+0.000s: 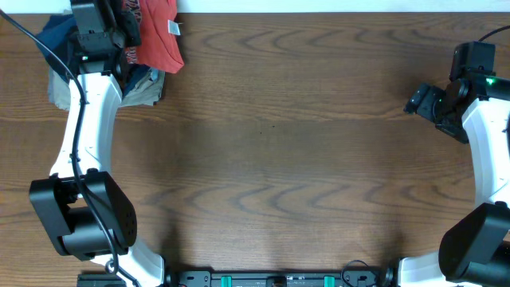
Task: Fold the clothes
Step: 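Drag the red shirt up-left onto the clothes stack with the left gripper, then release the shirt on the stack and straighten it with the left gripper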
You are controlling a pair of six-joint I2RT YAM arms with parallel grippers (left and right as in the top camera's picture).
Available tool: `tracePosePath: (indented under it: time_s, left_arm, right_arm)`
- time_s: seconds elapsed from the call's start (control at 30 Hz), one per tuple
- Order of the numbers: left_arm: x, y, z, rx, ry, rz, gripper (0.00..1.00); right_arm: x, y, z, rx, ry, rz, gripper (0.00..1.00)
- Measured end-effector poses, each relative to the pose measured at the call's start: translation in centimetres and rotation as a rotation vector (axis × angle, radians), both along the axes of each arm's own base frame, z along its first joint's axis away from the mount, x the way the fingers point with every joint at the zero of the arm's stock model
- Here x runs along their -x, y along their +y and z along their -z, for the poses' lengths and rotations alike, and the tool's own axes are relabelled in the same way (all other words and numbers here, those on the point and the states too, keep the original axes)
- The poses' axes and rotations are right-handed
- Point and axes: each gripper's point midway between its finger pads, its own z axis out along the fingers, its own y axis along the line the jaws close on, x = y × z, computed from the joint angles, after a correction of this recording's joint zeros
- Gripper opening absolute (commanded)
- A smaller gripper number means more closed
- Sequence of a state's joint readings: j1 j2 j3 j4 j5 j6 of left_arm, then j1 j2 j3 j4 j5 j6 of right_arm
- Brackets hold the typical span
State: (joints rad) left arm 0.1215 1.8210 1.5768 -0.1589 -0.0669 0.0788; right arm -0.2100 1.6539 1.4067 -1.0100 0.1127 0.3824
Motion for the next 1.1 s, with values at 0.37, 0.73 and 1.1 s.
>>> tracePosePath:
  time_s: [0.37,0.73,1.1]
  left_arm:
    - [0.9,5.0,-0.3,-0.006,-0.014,-0.109,0.06]
    - [1.5,11.6,5.0,0.023,0.067,-0.239,0.06]
    - [3.7,18.1,8.8,0.040,0.126,-0.365,0.92]
  right_arm:
    - [0.0,0.0,0.0,0.000,0.000,0.000,0.99]
    - [0.0,0.0,0.0,0.000,0.000,0.000,0.99]
    - [0.0,0.0,0.0,0.000,0.000,0.000,0.99]
